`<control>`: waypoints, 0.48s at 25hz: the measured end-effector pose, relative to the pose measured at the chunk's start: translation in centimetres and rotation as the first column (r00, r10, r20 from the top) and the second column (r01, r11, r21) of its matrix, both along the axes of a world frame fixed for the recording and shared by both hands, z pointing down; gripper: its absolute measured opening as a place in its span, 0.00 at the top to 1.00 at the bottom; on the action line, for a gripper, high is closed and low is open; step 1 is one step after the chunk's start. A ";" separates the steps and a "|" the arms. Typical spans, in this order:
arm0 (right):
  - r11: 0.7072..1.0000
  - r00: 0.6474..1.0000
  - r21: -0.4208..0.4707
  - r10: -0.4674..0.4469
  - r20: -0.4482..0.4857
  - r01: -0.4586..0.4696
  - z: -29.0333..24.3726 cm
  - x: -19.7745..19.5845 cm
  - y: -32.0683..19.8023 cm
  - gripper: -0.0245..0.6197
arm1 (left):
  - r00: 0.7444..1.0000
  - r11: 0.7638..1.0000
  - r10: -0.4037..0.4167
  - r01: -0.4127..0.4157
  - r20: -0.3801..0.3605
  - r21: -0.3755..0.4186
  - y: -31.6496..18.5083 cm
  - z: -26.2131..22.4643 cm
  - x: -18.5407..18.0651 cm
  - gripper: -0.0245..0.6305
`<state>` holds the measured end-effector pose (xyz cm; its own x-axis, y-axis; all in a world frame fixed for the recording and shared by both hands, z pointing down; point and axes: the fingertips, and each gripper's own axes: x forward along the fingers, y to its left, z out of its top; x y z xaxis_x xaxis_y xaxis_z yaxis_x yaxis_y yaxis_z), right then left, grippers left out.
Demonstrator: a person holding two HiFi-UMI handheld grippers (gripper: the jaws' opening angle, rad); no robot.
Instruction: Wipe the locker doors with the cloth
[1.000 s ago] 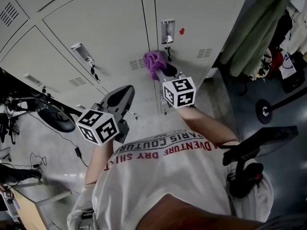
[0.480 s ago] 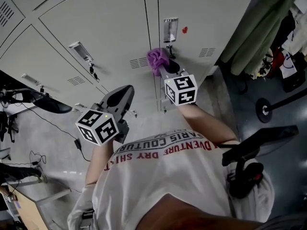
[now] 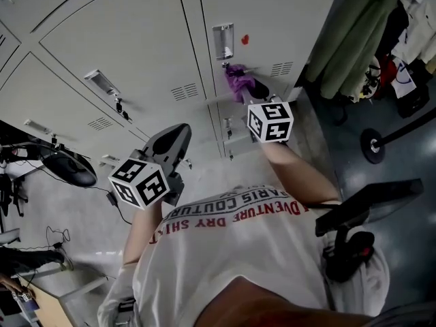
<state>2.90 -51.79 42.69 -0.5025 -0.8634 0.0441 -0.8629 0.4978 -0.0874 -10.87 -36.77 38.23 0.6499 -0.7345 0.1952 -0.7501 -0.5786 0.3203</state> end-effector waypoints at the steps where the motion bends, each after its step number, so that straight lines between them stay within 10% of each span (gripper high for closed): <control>1: 1.000 1.000 0.001 0.016 0.006 -0.016 -0.1 0.9 -0.2 0.88 | 1.000 1.000 0.007 -0.007 0.002 -0.003 0.0 0.1 0.3 0.96; 12: 0.970 0.969 0.024 0.243 0.035 -0.244 -0.8 12.1 -2.5 0.88 | 0.999 0.999 0.039 -0.039 0.011 -0.021 -0.1 0.7 2.0 0.96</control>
